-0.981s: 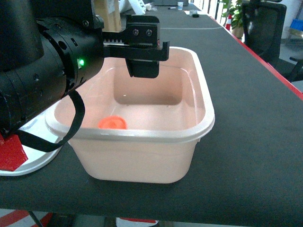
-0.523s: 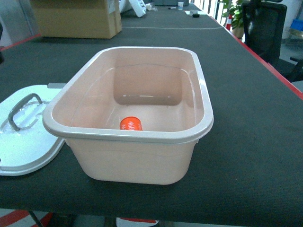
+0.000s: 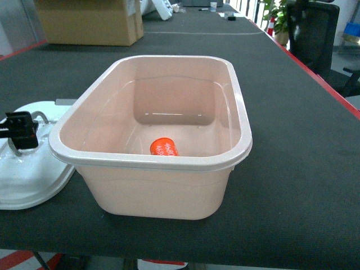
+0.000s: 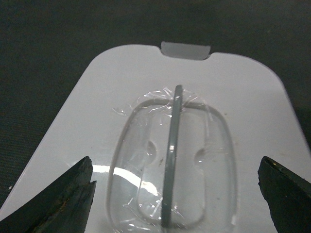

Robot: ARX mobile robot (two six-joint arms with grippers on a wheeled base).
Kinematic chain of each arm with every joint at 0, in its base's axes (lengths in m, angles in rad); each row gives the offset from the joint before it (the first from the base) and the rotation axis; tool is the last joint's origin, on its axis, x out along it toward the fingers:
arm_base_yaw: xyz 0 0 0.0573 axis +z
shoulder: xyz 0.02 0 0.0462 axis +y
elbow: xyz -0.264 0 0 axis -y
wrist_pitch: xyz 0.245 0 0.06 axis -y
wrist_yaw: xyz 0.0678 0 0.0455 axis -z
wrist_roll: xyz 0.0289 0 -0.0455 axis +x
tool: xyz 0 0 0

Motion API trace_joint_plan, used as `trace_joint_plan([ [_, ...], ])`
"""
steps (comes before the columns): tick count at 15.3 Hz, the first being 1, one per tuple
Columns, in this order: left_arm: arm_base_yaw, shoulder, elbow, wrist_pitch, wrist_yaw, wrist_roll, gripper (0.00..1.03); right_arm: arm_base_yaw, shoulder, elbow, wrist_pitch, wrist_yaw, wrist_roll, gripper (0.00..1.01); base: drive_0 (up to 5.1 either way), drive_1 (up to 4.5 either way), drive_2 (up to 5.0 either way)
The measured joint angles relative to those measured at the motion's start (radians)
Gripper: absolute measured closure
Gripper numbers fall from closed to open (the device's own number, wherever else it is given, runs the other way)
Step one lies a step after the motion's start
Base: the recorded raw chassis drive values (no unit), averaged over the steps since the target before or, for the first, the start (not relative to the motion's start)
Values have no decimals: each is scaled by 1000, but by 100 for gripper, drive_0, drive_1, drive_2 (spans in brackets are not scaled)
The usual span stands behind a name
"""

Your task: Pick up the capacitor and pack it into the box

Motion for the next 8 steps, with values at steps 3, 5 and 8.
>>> trace_joint_plan([
  [3,8,113,105,-42,0,75,5,0,0,0,0,0,0,3,0,0,0],
  [5,13,118,133,-57,3,110,20,0,0,0,0,0,0,3,0,0,0],
  [8,18,127,134,-50,14,121,52,0,0,0,0,0,0,3,0,0,0],
])
